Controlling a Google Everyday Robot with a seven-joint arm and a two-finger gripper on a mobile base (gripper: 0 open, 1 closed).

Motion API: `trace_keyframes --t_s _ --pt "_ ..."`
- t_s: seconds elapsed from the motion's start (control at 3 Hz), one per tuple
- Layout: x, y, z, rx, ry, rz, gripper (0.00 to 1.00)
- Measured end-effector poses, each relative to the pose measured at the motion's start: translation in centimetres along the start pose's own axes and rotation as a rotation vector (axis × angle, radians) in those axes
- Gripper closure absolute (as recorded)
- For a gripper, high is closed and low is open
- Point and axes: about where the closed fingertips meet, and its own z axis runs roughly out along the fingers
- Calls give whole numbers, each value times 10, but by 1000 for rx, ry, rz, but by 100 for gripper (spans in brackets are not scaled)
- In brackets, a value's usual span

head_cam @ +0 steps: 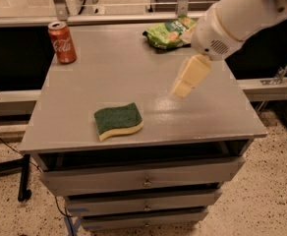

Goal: Knock coke can over

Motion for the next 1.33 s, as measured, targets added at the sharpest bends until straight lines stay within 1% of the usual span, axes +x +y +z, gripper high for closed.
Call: trace_keyframes --t_s 0.33,0.67,1.0,1.33 --pt "-46 -11 35 7 -113 19 0" --pt "-91 -18 53 30 -204 72 0" --pt "-91 -18 53 30 -204 72 0" --pt "-96 -20 58 41 -249 81 0"
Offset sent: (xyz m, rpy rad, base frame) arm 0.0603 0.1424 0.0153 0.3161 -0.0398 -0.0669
